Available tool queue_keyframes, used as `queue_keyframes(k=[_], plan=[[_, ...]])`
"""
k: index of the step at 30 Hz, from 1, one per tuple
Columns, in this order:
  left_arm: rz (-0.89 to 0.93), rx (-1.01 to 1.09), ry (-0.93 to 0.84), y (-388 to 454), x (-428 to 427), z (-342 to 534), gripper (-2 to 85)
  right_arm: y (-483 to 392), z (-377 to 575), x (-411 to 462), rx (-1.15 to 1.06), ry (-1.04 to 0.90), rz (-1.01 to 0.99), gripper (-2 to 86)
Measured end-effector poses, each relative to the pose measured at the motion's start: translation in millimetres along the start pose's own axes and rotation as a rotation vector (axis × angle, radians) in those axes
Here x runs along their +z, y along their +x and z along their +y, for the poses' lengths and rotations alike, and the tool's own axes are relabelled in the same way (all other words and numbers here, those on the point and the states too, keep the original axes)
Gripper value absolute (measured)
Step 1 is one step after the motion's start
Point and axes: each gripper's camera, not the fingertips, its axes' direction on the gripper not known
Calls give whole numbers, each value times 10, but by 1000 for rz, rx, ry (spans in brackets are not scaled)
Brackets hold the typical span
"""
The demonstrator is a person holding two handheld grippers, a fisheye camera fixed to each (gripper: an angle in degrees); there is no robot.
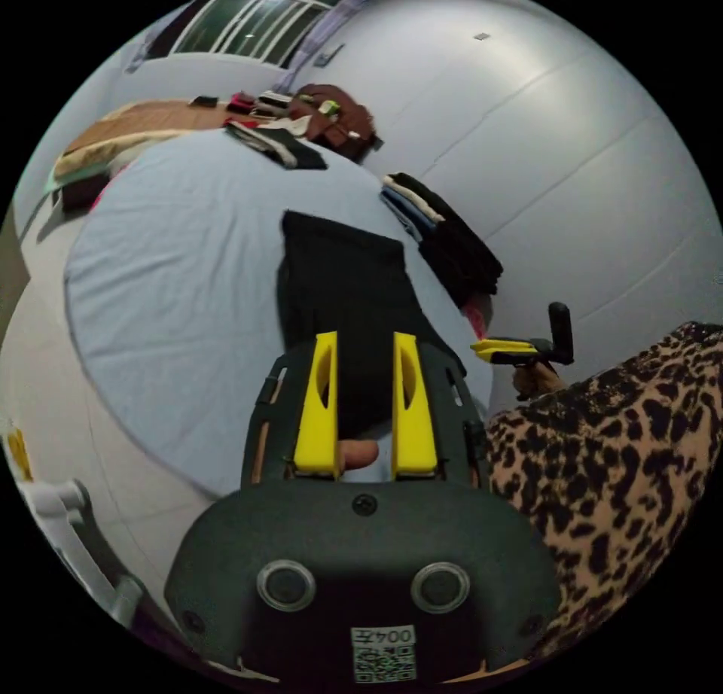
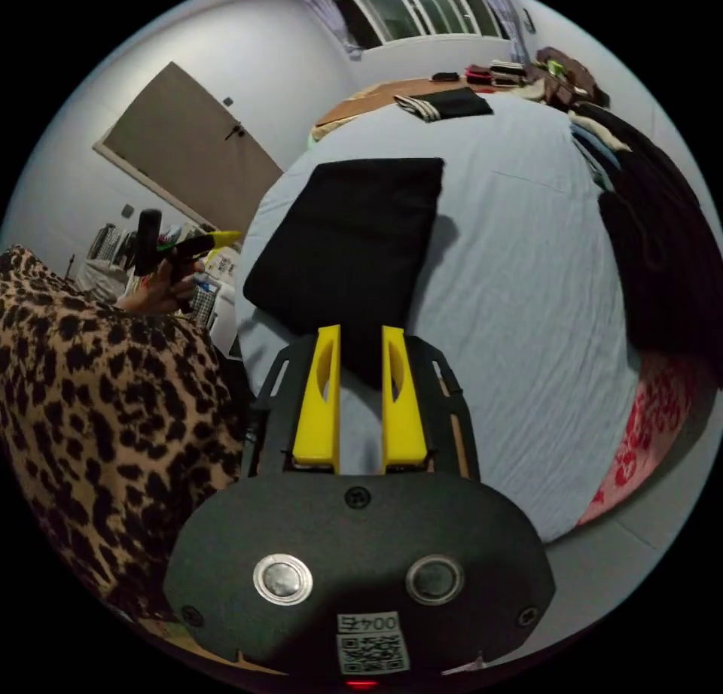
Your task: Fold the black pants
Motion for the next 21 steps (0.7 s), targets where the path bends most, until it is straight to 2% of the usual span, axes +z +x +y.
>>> queue_keyframes(k=[4, 6, 8, 10, 21], plan=[[-86, 5, -116, 16, 791, -125, 180, -492, -464, 689, -62, -112, 94, 93], [-99, 19, -104, -9, 935, -47, 189, -621, -580, 1008, -67, -196, 144, 97], [-197, 170, -76, 101, 1065, 157, 184, -718, -664, 1438, -63, -297, 178, 100], [-219, 211, -32, 127, 1126, 291, 180, -765, -718, 1652, -42, -312, 181, 100], [-95, 94, 1, 10, 1116, 223, 164, -1085, -1161, 2278, -87, -495, 212, 96]])
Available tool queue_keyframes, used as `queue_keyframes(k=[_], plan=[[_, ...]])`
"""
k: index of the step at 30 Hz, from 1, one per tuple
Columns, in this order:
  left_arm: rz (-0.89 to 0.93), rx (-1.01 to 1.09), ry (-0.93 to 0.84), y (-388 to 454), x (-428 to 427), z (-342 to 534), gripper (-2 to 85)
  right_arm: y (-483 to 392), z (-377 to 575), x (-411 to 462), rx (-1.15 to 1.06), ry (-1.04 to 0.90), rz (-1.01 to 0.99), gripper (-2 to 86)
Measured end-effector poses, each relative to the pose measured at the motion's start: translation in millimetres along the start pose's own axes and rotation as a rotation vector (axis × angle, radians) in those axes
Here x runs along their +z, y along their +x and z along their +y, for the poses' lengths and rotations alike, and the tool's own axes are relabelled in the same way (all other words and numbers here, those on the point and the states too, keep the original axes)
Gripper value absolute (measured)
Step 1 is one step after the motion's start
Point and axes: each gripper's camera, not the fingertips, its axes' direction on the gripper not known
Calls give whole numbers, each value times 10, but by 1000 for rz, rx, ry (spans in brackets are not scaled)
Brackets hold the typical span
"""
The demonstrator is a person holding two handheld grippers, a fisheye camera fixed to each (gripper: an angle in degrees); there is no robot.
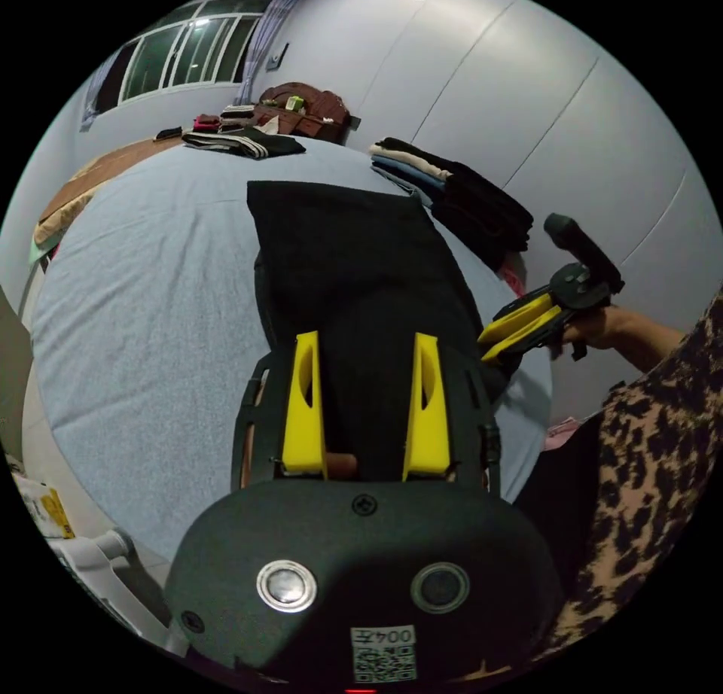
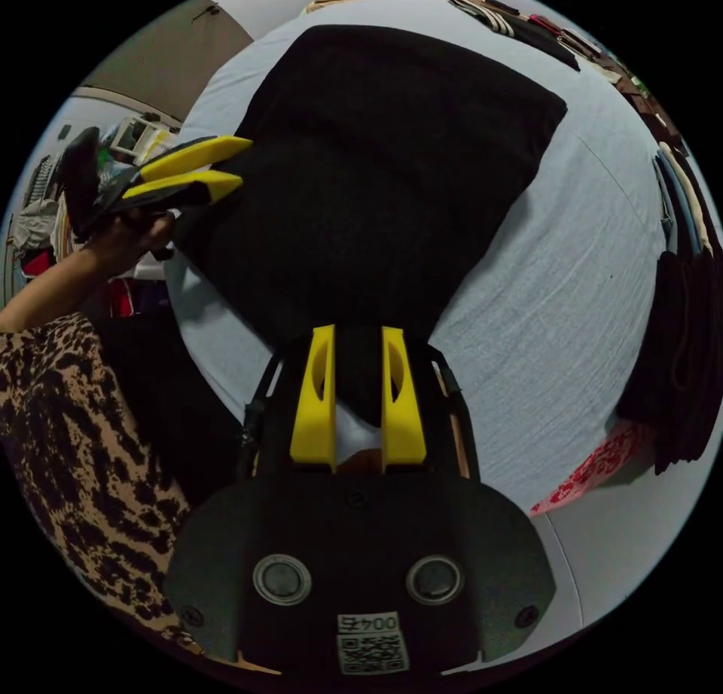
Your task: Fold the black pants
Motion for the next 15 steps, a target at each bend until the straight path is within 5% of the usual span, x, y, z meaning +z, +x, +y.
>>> queue_keyframes(k=[5, 15], plan=[[50, 37, 143, 25, -131, -594, 157, -127, -186, 114, 2, -46, 29, 95], [4, -122, 7, -733, 863, -1343, 97, 8, -123, 197, 79, -8, -25, 91]])
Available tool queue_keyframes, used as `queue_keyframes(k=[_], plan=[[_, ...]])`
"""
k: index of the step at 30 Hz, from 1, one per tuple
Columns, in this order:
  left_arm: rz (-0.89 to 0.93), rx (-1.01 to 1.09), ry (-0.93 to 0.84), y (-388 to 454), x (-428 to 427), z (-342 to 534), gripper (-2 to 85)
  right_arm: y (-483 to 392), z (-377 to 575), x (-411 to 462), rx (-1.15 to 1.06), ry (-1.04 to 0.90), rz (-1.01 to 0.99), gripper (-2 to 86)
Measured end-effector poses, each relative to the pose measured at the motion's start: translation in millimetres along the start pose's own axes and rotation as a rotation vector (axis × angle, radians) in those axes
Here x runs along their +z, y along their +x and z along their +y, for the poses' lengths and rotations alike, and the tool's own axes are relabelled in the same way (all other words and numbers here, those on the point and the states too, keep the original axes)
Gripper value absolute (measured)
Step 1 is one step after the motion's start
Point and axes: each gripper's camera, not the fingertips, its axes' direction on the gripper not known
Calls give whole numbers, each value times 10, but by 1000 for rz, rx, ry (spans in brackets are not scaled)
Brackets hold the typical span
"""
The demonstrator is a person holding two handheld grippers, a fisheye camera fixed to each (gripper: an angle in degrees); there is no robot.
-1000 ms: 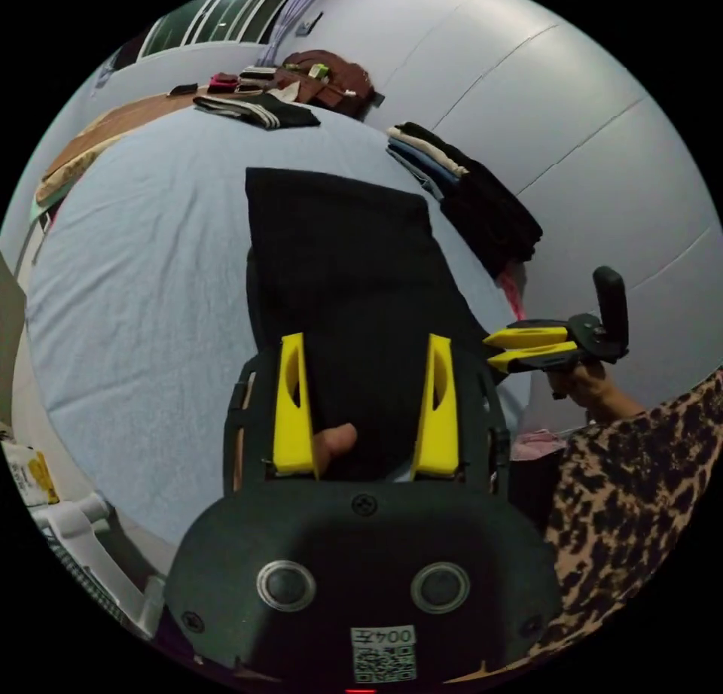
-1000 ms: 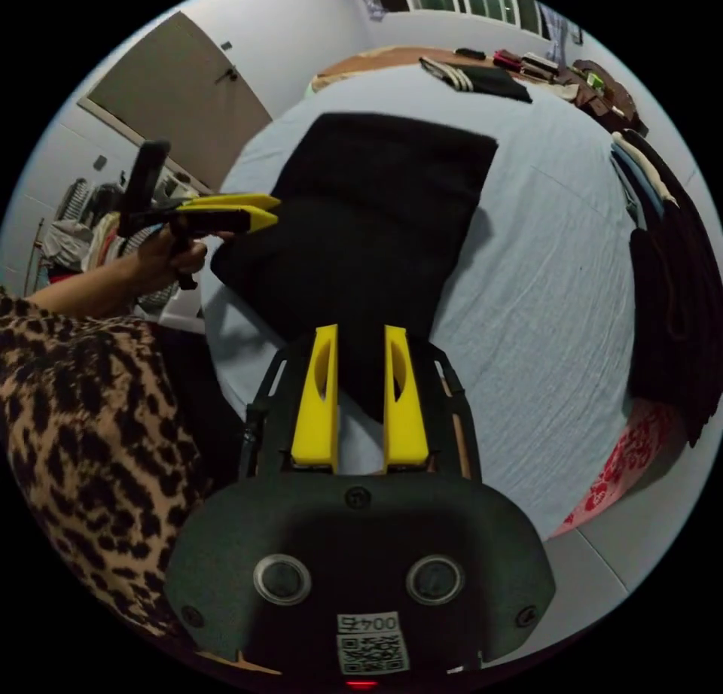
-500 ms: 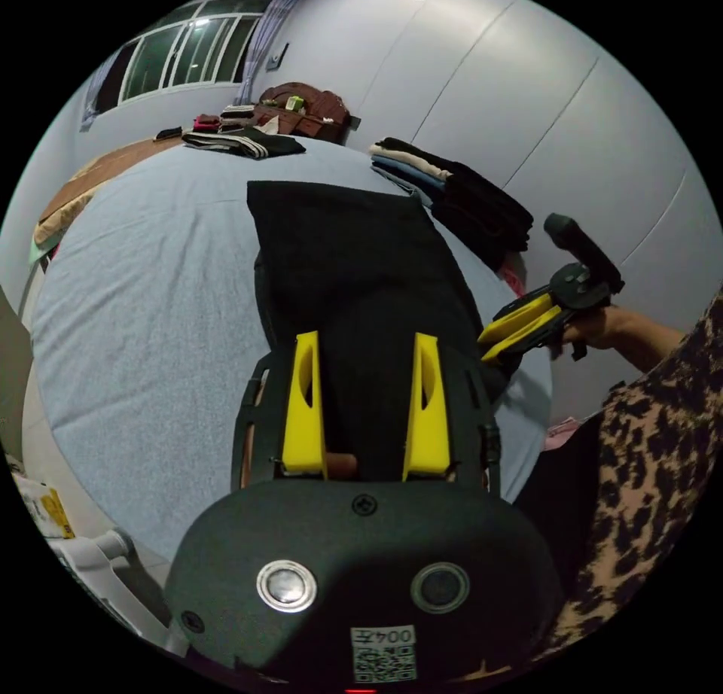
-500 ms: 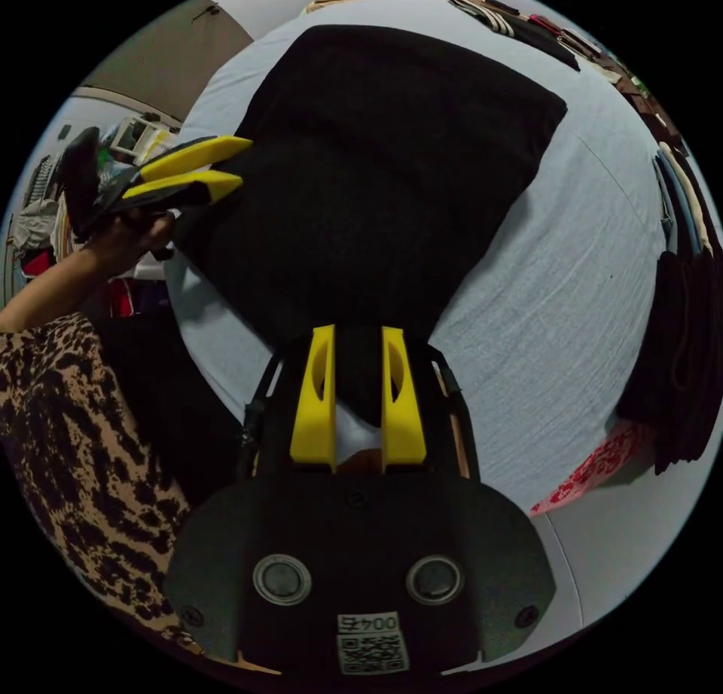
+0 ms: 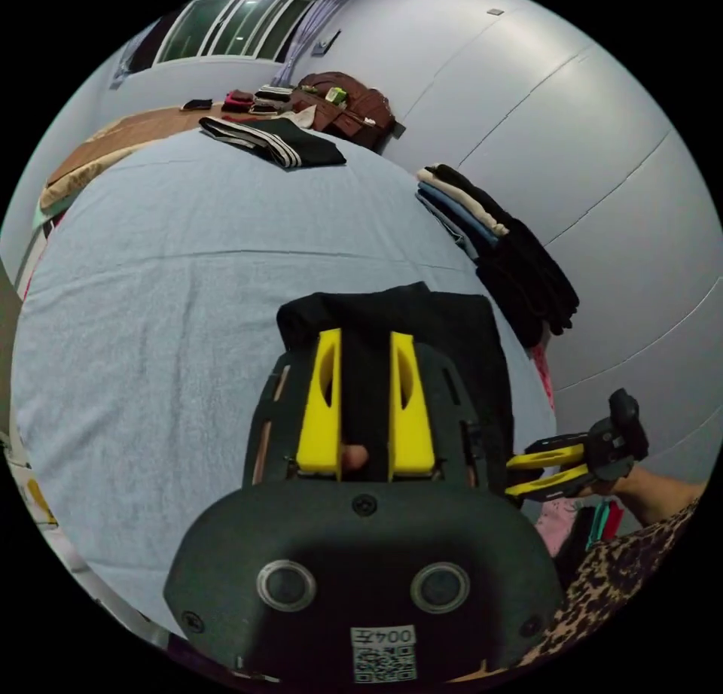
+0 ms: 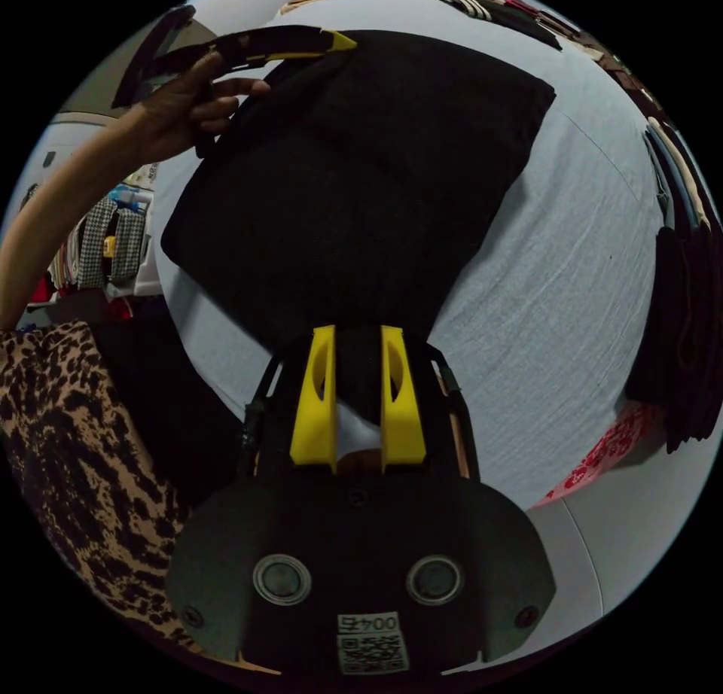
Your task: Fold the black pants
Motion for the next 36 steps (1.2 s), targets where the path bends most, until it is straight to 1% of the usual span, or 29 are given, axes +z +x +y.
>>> queue_keyframes(k=[2, 4, 6, 7, 9, 10, 11, 12, 13, 14, 16, 18, 19, 20, 21, 23, 24, 26, 29, 32, 36], plan=[[32, -13, 35, -89, 18, 56, 83, 10, 26, 6, -3, -2, 16, 89], [23, 0, 48, -72, 30, 61, 83, 45, 55, 2, 0, -1, 17, 88], [12, -7, 45, -10, 11, 28, 90, 112, 110, -9, 12, 8, 6, 88], [17, -46, 49, 53, -47, 2, 99, 162, 163, -20, 20, 20, -2, 88], [51, -22, 113, 223, -168, 28, 112, 246, 268, -38, 36, 50, -17, 88], [7, 31, 150, 349, -178, 84, 117, 305, 349, -50, 49, 75, -27, 87], [-62, 51, 127, 400, -65, 133, 123, 369, 429, -63, 63, 97, -38, 87], [-80, 40, 101, 382, 23, 152, 126, 404, 467, -70, 71, 107, -45, 87], [-80, 30, 86, 322, 158, 202, 128, 481, 541, -87, 87, 123, -61, 86], [-93, 2, 113, 260, 165, 227, 123, 566, 621, -104, 104, 140, -82, 86], [-75, -43, 107, 164, 195, 200, 108, 697, 759, -146, 122, 165, -115, 89], [-64, -56, 109, 114, 218, 200, 97, 883, 894, -234, 139, 185, -189, 94], [-59, -50, 113, 114, 231, 204, 92, 1085, 999, -350, 177, 234, -275, 101], [-64, -37, 113, 138, 244, 205, 92, 1333, 1122, -508, 239, 332, -358, 106], [-69, -28, 113, 155, 253, 204, 92, 1473, 1175, -586, 272, 379, -397, 107], [-91, -9, 108, 202, 283, 195, 94, 2046, 1255, -841, 376, 519, -511, 112], [-93, -7, 108, 207, 288, 193, 94, 2193, 1249, -885, 399, 545, -541, 113], [-91, -9, 110, 207, 301, 193, 95, 2743, 1160, -991, 475, 635, -691, 119], [-97, -7, 109, 220, 315, 186, 95, 3210, 956, -999, 519, 668, -801, 128], [-105, -5, 108, 236, 322, 181, 94, 3410, 801, -981, 522, 664, -840, 126], [-104, -12, 110, 233, 313, 180, 91, 3435, 666, -1000, 477, 621, -843, 67]])
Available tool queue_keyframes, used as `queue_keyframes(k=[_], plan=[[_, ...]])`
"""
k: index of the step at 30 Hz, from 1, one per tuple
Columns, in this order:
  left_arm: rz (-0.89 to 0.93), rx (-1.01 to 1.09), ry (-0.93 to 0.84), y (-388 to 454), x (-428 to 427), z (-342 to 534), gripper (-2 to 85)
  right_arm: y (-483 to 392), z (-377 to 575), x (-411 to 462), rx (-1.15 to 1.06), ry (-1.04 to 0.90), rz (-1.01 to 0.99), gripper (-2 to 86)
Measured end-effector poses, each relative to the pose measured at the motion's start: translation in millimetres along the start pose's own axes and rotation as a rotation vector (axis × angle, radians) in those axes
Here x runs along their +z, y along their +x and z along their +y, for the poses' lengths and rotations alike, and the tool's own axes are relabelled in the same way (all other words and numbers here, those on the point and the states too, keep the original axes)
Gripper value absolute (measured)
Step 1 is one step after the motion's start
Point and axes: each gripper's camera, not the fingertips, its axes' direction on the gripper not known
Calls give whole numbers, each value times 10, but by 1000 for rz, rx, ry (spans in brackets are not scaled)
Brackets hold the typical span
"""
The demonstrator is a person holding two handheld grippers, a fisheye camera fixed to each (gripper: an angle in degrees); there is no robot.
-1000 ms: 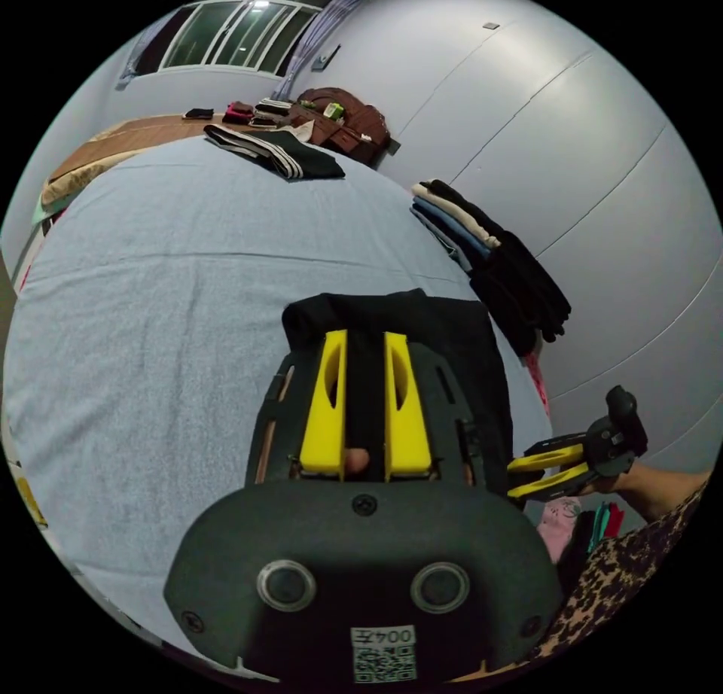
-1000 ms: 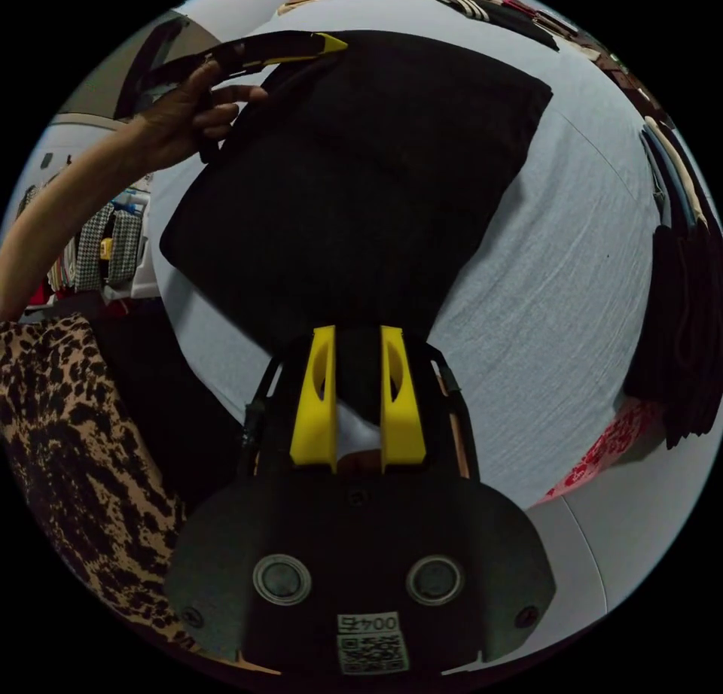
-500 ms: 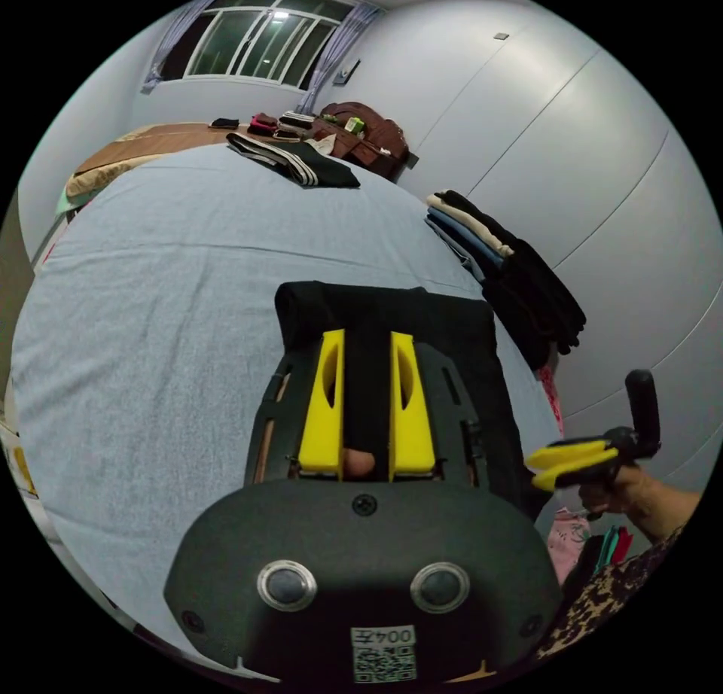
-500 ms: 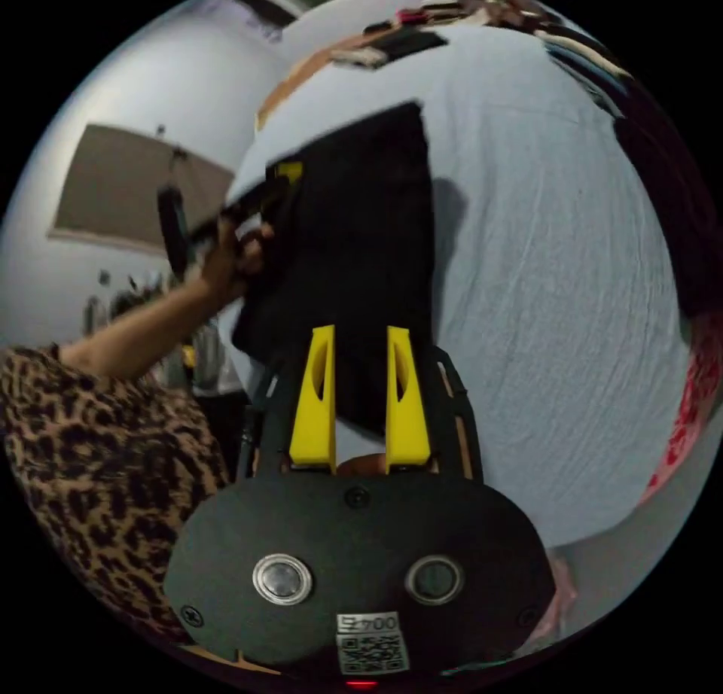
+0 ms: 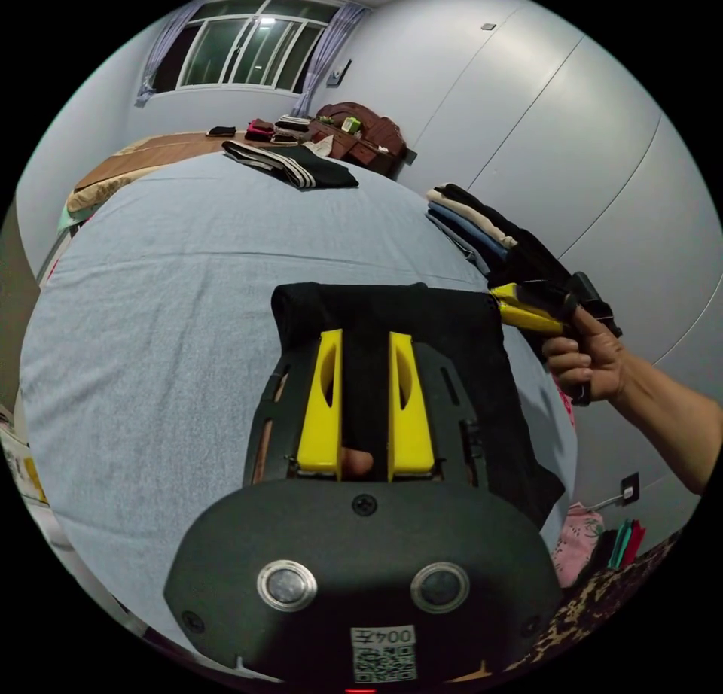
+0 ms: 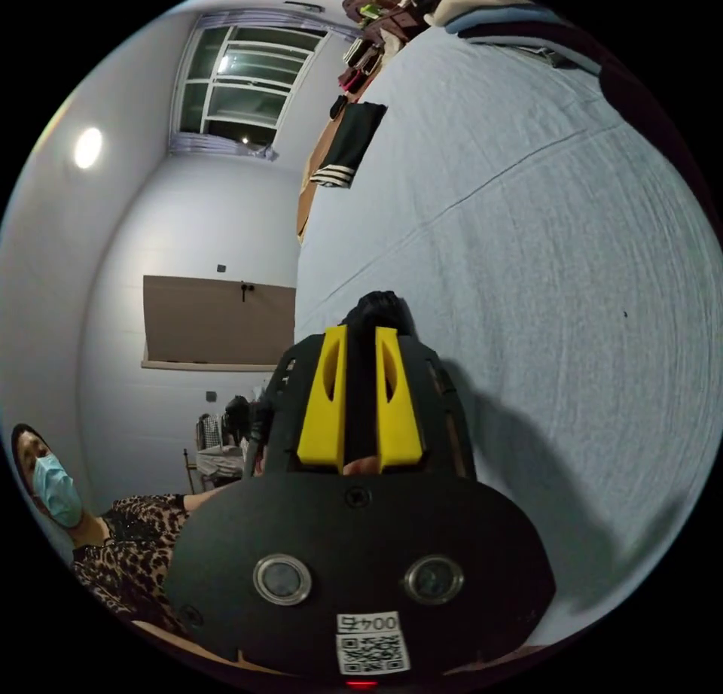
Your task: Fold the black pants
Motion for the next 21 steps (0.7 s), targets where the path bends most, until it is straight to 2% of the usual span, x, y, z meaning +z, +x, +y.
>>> queue_keyframes(k=[3, 7, 9, 14, 18, 21], plan=[[4, -5, 0, -7, -12, -4, 87, -149, -70, -56, -77, -25, 117, 40], [21, -31, -1, -59, -32, -10, 76, -162, -122, 198, -156, -91, 373, 30], [33, -43, -1, -88, -46, -12, 73, -1, -116, 362, -121, -100, 372, 30], [49, -51, -6, -109, -118, -41, 71, 416, 59, 174, 15, -36, 144, 26], [56, -65, 5, -124, -355, -128, 73, 407, 278, -352, 54, 64, 256, -1], [53, 1, 118, -5, -699, -224, 76, 14, 593, -666, -56, 183, 247, -4]])
